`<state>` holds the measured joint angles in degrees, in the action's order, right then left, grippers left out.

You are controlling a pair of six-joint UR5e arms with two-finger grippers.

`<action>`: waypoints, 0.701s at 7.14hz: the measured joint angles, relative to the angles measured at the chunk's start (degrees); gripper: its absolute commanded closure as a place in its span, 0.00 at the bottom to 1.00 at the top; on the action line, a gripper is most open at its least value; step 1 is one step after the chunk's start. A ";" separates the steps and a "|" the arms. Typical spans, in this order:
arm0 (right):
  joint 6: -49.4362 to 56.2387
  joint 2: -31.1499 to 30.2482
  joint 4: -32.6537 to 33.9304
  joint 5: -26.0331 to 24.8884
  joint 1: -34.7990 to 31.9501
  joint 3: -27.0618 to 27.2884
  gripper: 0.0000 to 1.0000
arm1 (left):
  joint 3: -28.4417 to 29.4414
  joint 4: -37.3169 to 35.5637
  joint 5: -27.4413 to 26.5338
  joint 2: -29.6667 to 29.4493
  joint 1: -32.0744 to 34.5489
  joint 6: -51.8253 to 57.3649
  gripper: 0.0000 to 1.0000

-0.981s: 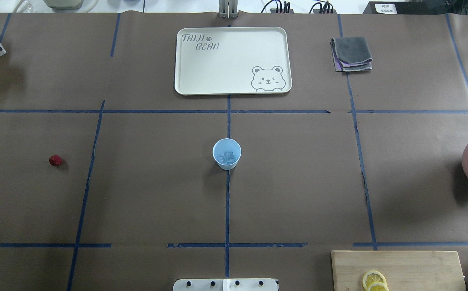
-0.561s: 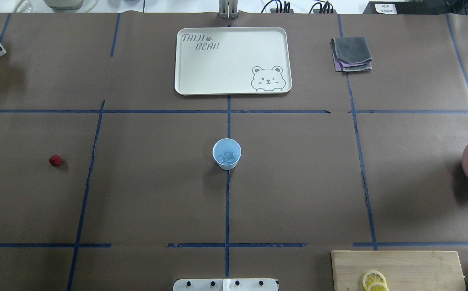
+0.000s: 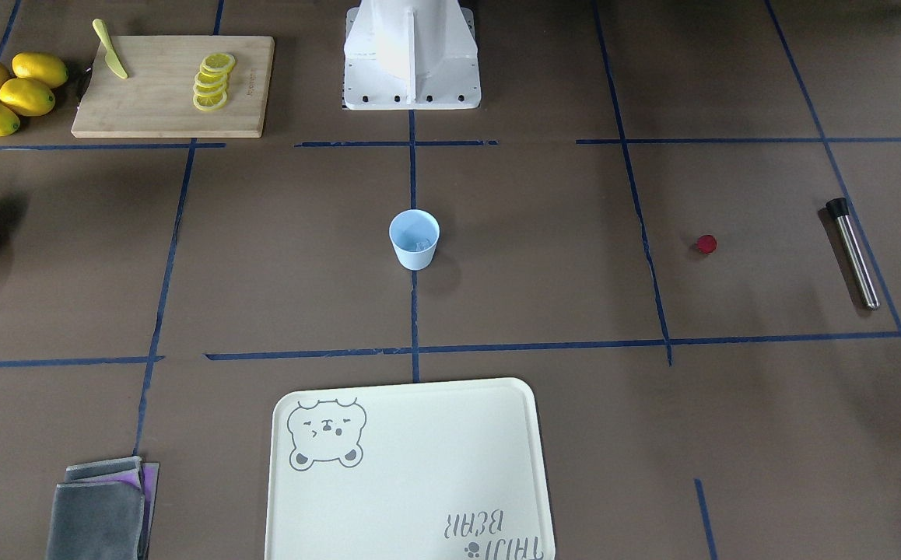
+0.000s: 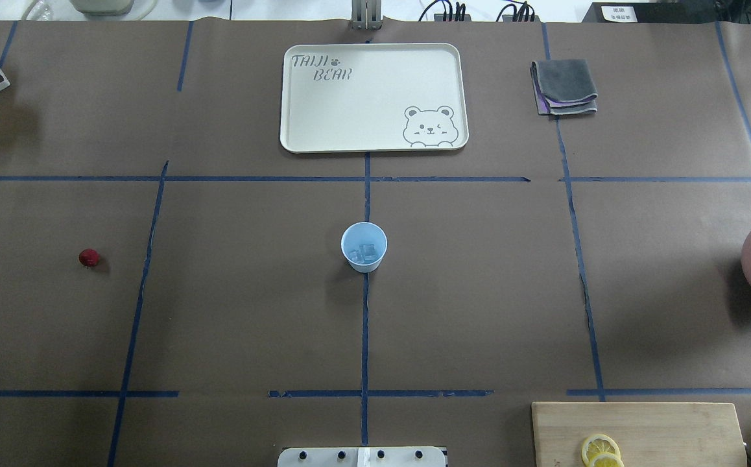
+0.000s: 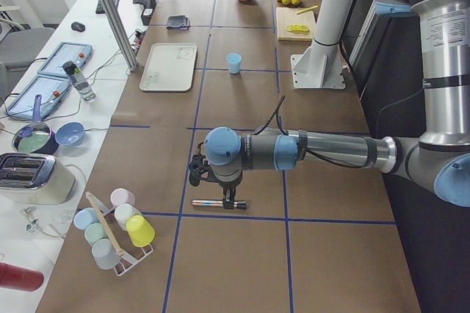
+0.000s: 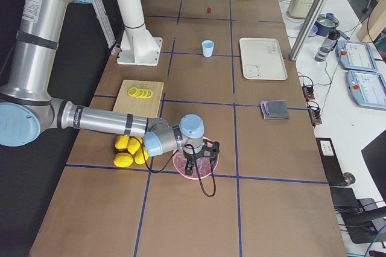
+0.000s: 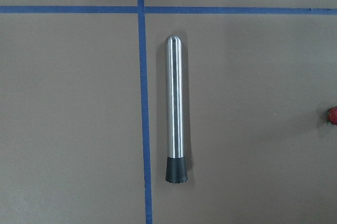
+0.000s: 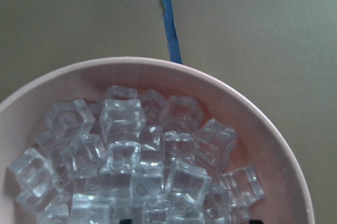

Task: Mash ice and strawberries in cup
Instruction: 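Grasp a third ice cube from the pink bowl with the right gripper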

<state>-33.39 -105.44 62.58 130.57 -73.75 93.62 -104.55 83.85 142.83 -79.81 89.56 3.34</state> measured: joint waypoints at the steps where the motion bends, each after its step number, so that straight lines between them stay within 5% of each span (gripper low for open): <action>1: -0.01 0.03 0.00 0.02 0.01 -0.13 0.89 | -0.01 0.00 0.01 0.00 0.00 0.00 0.00; 2: 0.05 0.05 -0.02 0.08 0.01 -0.16 1.00 | -0.02 0.00 0.05 0.00 0.00 0.00 0.00; 5: 0.28 -0.25 -0.20 0.65 -0.09 0.95 1.00 | -0.03 0.00 0.08 0.00 0.00 0.00 0.00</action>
<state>-33.11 -105.69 62.38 131.22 -73.84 94.57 -104.59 83.85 142.91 -79.81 89.56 3.34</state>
